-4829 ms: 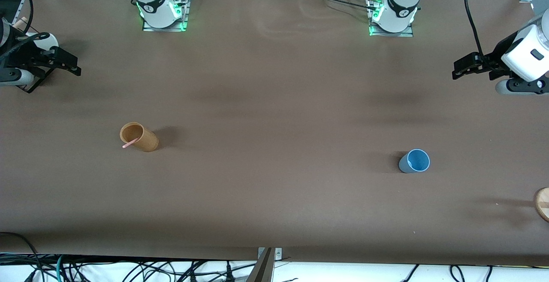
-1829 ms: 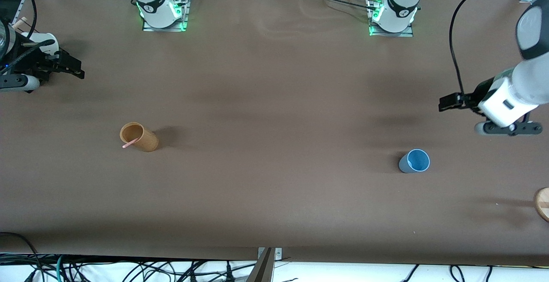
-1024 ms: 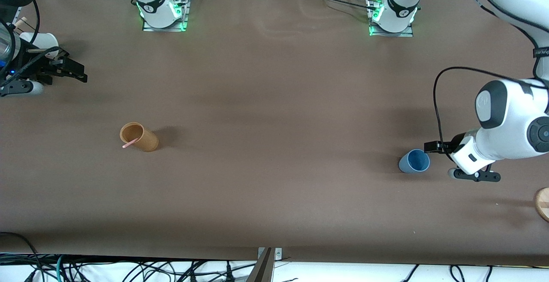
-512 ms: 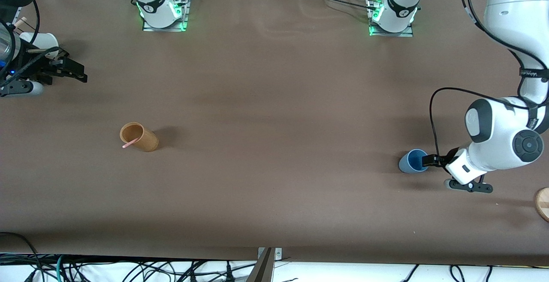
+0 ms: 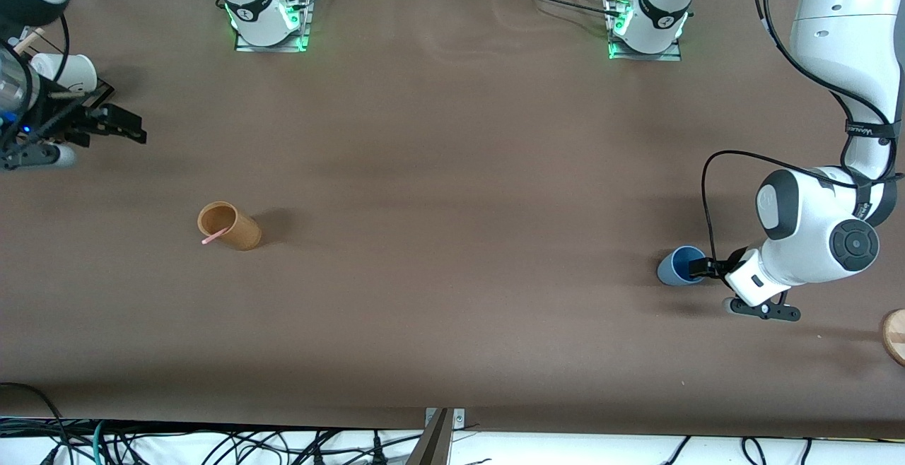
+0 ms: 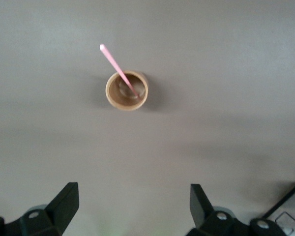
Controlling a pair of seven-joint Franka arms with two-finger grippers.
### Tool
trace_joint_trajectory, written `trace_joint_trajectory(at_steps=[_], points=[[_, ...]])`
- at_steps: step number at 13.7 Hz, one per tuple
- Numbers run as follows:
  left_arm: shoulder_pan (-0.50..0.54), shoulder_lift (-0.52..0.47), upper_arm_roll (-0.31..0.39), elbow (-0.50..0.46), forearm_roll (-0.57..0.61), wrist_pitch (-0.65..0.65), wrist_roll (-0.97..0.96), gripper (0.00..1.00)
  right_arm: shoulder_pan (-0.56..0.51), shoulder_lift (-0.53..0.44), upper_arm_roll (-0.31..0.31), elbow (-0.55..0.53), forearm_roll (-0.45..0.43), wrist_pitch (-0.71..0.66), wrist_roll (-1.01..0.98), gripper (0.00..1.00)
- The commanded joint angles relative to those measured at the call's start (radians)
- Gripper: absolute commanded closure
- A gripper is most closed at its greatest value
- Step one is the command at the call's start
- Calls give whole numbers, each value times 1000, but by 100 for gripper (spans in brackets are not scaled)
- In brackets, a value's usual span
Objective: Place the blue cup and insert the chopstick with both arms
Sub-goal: 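Lift the blue cup with the left gripper while the right gripper reaches the chopstick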
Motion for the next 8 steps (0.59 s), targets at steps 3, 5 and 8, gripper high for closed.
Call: trace_joint_trajectory(at_steps=[3, 5, 8], points=[[-21, -23, 18, -82, 19, 72, 23, 15, 74, 109, 10, -13, -10, 185, -7, 0], [-23, -31, 18, -97, 19, 75, 23, 61, 99, 160, 11, -36, -10, 312, -5, 0], [-23, -32, 18, -102, 17, 63, 17, 100, 103, 196, 11, -157, -10, 594, -45, 0]])
